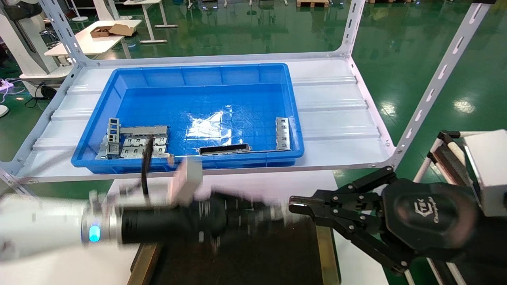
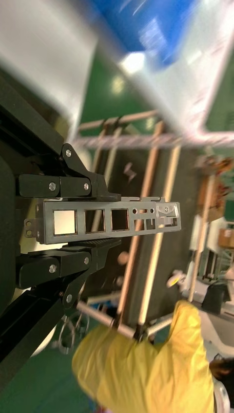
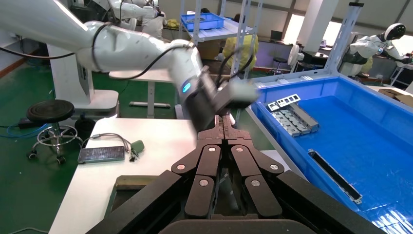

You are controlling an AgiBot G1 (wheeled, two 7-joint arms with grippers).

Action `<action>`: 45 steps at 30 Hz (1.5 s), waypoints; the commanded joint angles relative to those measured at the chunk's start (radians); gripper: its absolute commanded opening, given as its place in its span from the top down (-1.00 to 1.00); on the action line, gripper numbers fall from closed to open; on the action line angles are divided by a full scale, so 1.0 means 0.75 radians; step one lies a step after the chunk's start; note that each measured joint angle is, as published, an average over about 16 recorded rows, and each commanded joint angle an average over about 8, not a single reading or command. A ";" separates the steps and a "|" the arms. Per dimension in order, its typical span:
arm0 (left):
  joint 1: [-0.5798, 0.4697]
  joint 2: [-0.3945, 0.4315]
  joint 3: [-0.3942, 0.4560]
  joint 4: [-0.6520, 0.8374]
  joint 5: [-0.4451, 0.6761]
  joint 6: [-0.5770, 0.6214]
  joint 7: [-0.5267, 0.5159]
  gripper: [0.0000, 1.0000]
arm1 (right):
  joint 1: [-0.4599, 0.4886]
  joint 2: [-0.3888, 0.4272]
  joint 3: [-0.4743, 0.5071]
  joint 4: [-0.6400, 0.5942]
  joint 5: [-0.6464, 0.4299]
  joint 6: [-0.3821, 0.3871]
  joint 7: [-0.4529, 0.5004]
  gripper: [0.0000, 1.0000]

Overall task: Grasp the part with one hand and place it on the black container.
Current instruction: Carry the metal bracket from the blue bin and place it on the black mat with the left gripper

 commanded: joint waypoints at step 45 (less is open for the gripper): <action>0.414 0.448 0.801 -0.126 -0.090 -1.951 -0.746 1.00 | 0.000 0.000 0.000 0.000 0.000 0.000 0.000 1.00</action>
